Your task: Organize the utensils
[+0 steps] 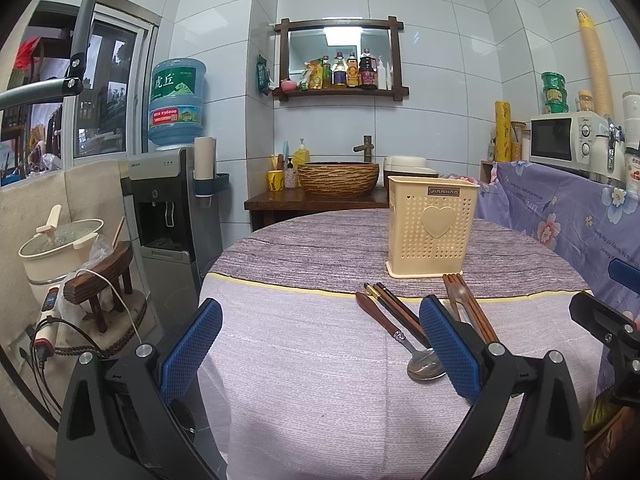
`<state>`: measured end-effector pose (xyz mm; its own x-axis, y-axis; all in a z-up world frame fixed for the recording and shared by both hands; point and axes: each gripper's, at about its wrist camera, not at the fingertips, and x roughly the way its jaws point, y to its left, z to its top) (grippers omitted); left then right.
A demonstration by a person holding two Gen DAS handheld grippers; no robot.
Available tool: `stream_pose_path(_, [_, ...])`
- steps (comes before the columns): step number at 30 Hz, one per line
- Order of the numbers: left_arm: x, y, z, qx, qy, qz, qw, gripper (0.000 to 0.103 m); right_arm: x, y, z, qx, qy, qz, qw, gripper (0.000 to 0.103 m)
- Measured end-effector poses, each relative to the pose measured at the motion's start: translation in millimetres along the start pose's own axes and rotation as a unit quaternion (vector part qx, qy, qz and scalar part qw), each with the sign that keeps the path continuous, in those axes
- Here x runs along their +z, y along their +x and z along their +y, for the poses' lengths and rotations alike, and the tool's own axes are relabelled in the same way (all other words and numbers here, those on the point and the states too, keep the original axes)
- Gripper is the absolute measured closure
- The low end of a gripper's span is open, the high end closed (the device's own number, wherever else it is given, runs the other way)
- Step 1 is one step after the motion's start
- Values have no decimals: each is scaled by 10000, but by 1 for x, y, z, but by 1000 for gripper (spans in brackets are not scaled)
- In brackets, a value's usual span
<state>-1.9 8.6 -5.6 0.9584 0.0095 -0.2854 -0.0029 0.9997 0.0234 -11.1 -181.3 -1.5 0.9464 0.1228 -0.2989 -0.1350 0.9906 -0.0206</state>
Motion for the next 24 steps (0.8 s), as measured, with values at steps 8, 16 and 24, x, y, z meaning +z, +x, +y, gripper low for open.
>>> stream_pose_path(8, [-4,0,4,1,-7,16,10000,5,0,0,0,3,1,8,10000,5])
stream_pose_path(16, [-9,9,10,14,-39,203,9998,5,-6,12,-1,-25,103,209,9997,5])
stream_pose_path(24, [-9,22,15,44,-163,458,9988,5,-9,22,-11,-167,149,366,9991,5])
